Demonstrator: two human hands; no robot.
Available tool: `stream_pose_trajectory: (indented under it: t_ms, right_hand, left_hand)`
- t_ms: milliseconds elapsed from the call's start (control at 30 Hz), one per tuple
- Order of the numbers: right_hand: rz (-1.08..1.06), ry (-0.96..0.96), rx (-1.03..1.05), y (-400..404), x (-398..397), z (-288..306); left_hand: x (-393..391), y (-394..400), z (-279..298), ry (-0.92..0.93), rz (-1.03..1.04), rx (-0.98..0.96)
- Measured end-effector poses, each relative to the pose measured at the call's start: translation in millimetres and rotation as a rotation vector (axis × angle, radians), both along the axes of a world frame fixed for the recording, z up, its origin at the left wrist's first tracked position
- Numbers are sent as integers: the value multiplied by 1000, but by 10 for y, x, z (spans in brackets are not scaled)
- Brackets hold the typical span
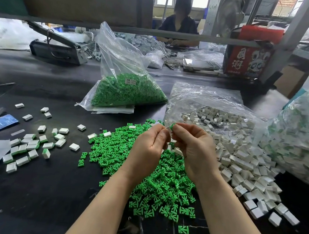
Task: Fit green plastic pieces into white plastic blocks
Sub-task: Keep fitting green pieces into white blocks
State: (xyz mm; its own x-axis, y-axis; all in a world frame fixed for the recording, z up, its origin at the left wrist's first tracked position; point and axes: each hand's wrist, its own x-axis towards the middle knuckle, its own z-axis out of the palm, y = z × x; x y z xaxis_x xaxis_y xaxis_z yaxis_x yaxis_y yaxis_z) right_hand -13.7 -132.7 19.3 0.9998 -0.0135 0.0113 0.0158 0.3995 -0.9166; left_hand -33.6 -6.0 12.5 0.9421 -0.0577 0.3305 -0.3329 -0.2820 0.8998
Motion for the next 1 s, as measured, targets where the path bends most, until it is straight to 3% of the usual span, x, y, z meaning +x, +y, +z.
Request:
stream_pose_trajectory:
  t_ms: [233,667,1000]
  right_hand:
    - [-72,-71,-19,67,-31,-15]
    - [-2,-232,-258,-31,-3,-10]
    - [-66,-212,-231,30,-29,-45]
  left_hand:
    - [-15,-22,2,-40,52,-1]
    - [8,41,-17,-80,61,128]
    - [35,68,-34,-145,119,242]
